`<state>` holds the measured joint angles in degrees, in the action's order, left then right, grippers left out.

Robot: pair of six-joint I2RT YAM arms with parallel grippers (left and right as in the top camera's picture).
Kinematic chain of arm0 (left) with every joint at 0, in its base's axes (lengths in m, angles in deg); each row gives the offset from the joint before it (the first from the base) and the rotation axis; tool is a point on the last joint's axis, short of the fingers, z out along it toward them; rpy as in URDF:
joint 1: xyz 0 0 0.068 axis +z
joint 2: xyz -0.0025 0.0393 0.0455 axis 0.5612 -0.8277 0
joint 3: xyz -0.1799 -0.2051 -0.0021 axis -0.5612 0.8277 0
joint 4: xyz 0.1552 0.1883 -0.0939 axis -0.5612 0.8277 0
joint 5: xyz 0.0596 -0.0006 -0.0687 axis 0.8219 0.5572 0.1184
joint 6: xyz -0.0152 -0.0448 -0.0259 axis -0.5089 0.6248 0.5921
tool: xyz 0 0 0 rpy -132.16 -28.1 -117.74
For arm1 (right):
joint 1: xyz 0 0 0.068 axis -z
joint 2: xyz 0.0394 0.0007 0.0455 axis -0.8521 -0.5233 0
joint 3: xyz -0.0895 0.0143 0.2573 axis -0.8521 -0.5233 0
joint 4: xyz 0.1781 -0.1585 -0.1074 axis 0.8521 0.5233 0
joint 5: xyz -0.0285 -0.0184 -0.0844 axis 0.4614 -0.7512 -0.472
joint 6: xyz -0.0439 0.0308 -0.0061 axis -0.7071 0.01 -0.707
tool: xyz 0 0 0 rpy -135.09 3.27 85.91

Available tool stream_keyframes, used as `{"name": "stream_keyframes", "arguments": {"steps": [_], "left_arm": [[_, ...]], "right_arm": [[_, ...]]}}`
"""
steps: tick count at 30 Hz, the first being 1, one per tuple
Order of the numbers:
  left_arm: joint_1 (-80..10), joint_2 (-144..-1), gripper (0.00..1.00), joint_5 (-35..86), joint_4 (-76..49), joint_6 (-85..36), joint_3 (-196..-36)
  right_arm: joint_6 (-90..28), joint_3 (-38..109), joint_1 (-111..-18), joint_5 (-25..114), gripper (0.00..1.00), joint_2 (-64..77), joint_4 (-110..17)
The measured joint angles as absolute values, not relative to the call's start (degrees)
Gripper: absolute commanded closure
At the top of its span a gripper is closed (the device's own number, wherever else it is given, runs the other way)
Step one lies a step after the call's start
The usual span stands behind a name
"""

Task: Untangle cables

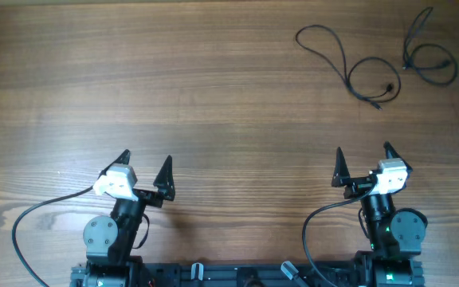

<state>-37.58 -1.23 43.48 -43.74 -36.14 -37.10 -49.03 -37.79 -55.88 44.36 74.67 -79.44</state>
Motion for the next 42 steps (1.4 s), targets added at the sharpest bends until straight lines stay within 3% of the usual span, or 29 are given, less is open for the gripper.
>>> {"name": "stream_keyframes", "arguments": {"steps": [17,42], "left_arm": [[-37.58,-1.23,0.0,43.5,-43.76,-45.71,-37.1],[-34.8,-1.23,0.0,43.5,-43.76,-46.98,-37.1]], "right_arm": [[-49.23,-37.79,-55.88,44.36,0.0,74.67,-79.44],[-49.23,-37.79,-55.88,44.36,0.0,74.67,-79.44]]}}
